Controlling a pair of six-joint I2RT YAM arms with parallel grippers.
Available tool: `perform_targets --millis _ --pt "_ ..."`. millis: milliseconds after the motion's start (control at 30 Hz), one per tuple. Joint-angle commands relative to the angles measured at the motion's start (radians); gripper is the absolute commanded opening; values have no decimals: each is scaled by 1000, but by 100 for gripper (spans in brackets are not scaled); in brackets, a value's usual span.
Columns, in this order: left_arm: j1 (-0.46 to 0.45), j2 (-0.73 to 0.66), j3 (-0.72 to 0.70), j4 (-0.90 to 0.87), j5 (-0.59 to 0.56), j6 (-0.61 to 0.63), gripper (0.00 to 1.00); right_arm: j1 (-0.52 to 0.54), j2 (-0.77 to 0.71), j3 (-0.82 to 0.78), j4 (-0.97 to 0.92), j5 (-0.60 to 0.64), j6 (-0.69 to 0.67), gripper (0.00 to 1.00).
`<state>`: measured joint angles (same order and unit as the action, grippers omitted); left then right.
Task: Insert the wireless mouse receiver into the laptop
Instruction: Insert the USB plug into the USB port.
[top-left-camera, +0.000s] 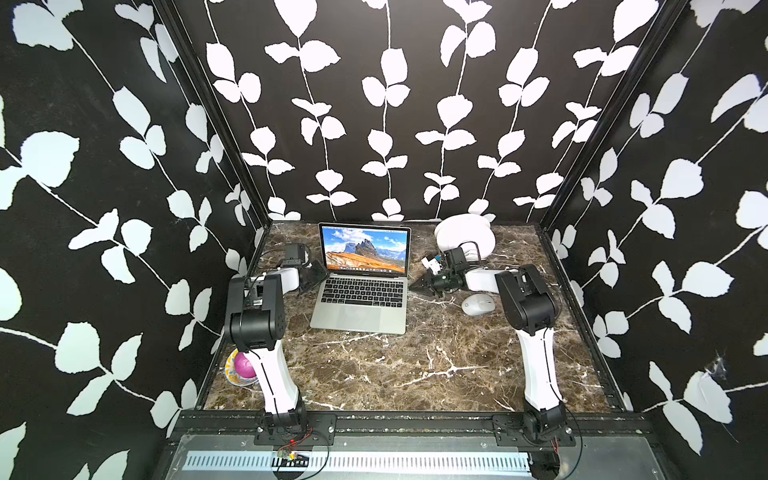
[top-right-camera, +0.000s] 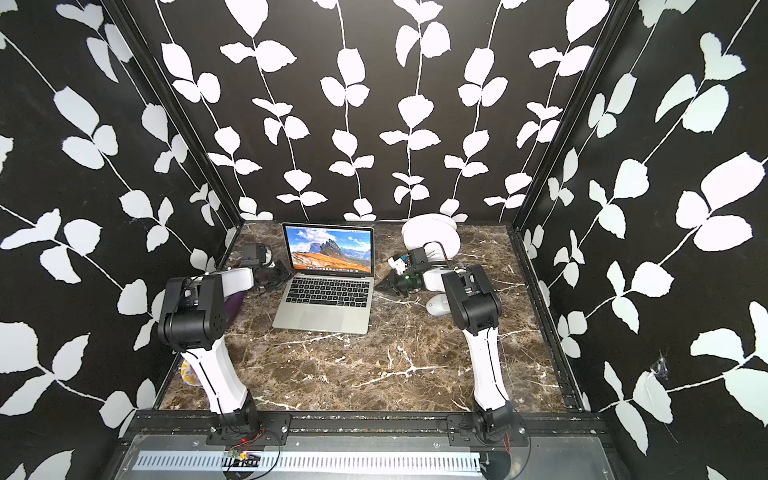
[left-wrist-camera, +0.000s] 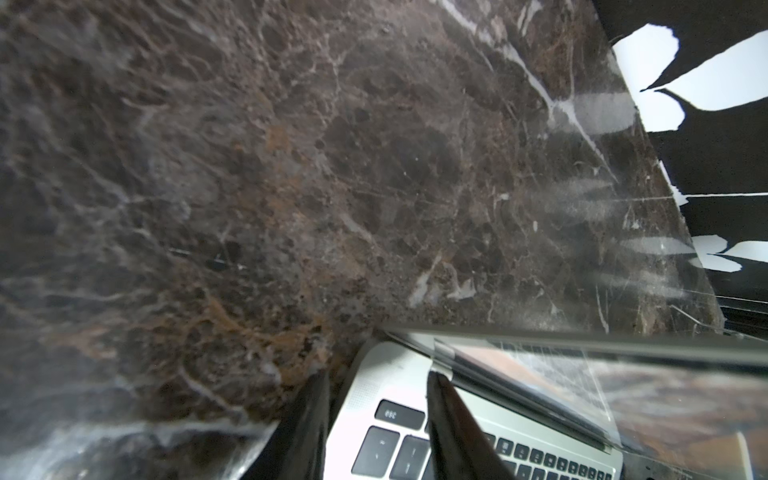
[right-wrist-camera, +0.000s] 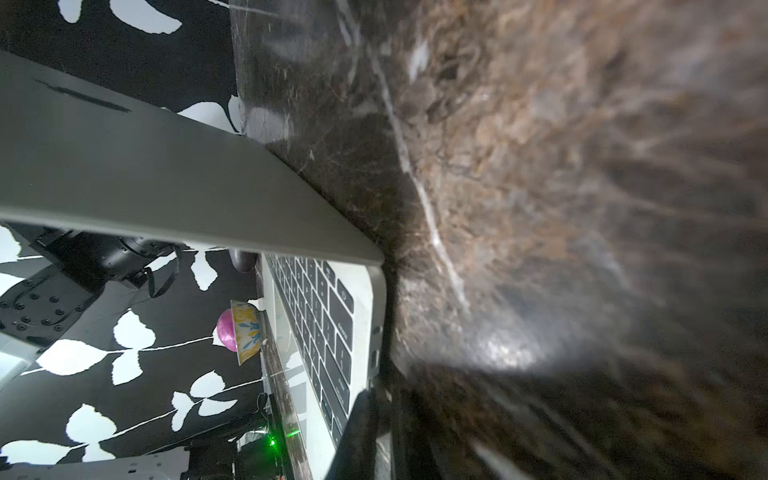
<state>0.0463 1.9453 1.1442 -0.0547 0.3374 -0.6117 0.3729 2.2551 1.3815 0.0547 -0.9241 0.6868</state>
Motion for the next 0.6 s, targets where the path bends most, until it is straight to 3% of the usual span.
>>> perform_targets --millis 0,33,567 --pt "-23 40 -15 -132 45 2 41 46 41 -27 -152 120 -30 4" --pt "-23 40 -16 -132 44 3 41 45 43 -27 -150 119 -29 0" --pt "-20 40 -16 -138 39 7 41 30 46 -119 28 80 78 0"
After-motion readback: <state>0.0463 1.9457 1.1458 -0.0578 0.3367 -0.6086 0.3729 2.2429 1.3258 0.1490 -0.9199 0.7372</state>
